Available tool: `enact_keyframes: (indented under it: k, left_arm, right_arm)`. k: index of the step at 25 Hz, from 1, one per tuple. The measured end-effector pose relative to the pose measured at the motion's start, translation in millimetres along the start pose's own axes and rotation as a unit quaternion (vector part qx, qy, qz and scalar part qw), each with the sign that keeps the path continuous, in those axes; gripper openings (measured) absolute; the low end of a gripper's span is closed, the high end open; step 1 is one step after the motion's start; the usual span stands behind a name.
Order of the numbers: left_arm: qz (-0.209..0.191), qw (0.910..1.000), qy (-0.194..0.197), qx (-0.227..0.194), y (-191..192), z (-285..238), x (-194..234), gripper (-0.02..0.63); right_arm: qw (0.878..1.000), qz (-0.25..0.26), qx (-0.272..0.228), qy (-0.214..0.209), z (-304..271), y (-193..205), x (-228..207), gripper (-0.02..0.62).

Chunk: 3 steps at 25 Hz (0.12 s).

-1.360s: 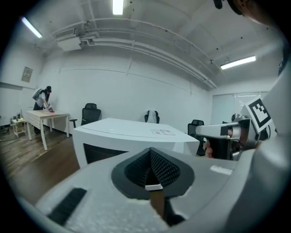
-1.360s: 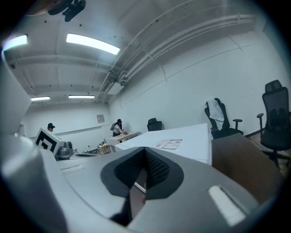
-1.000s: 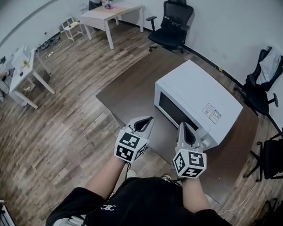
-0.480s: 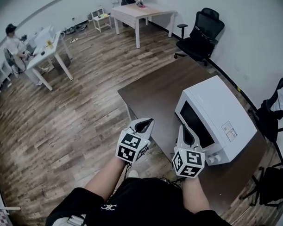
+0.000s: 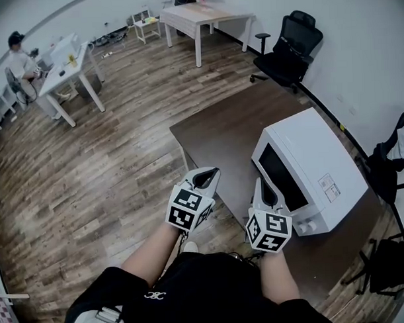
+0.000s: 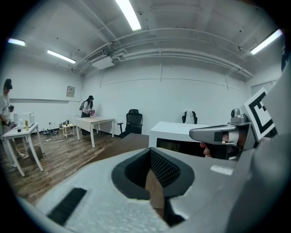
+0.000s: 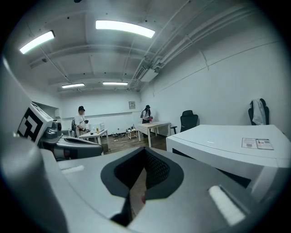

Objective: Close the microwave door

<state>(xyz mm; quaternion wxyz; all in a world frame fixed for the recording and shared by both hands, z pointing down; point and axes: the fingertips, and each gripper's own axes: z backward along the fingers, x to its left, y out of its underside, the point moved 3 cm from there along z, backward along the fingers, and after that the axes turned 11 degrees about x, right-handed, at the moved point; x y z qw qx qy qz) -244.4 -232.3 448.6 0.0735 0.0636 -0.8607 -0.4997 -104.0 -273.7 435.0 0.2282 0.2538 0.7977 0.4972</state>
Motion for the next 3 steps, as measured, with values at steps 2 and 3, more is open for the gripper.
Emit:
enact_keyframes:
  k: [2,3]
  left_arm:
    - [-0.002,1.0000,-0.001,0.001,-0.9,1.2,0.6,0.012]
    - [-0.003,1.0000,-0.001,0.001,-1.4,1.8,1.0,0.012]
  right_arm:
    - [1.000,0.000,0.000,0.001,0.4,-1.0,0.9,0.008]
    - [1.000,0.001,0.001,0.002,0.6,-1.6,1.4,0.008]
